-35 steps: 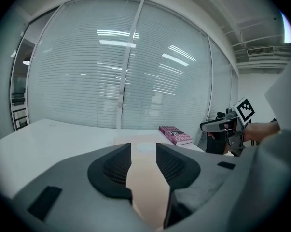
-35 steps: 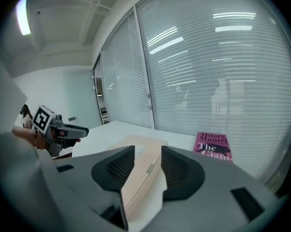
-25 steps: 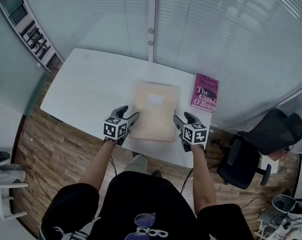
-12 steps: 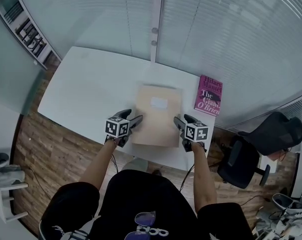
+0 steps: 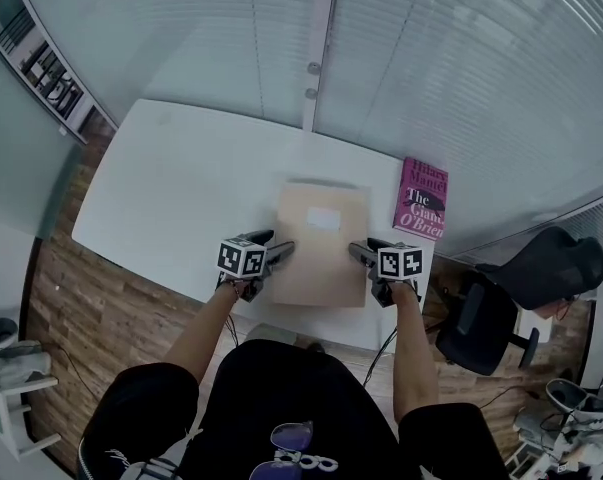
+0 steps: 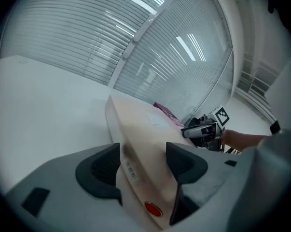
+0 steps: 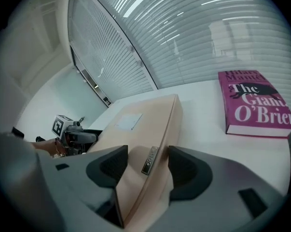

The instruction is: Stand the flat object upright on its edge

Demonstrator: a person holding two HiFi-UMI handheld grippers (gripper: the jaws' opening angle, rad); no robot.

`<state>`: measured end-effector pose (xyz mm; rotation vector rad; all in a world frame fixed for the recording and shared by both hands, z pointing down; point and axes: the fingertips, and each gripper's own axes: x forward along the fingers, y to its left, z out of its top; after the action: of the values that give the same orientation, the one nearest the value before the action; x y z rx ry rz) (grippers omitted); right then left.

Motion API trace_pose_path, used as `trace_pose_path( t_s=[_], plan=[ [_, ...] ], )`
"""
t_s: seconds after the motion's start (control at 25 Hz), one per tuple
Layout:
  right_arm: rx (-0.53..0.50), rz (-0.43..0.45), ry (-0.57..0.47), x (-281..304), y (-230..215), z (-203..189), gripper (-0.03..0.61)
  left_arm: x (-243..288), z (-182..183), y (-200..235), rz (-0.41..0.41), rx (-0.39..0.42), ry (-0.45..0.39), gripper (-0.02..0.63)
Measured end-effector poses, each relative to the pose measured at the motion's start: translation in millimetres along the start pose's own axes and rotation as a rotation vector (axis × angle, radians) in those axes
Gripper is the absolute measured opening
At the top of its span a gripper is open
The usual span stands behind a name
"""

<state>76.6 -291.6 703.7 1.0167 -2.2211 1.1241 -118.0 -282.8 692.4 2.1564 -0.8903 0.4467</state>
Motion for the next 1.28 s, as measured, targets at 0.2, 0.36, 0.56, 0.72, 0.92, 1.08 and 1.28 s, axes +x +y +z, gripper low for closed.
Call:
trace_pose_path(
  t_s=[0.2,0.36,0.56,0.72,0.92,1.08,1.28],
  plan=[
    [0.017,0.025,-0.002,3,4,2,0.264,2,-1,1,-0.034,-0.021,0.011,0.293],
    [0.010,-0.009,-0.018,2,1,3,0.264,2,0,1,-0.050,-0.022,0.026,0.291],
    [0.004,-0.041,-0.024,4,2,6,0.264,1,4,2,-0.048,-0.018,0.032,0.287],
    [-0.005,-0.041,-0.030,4,1,9,0.264,2,6,3,-0.039,-0.009,0.036,0.285],
    [-0.039,-0.022,-0.055,-1,-2,30,0.262,5,24,0,-0.012,0.010,0.007,0.285],
    [-0.086,-0.007,-0.084,-12,-10,51,0.262,12,43,-10,0.017,0.046,-0.019,0.285],
    [-0.131,0.006,-0.133,-30,-22,82,0.262,23,70,-28,0.050,0.106,-0.049,0.282]
  ],
)
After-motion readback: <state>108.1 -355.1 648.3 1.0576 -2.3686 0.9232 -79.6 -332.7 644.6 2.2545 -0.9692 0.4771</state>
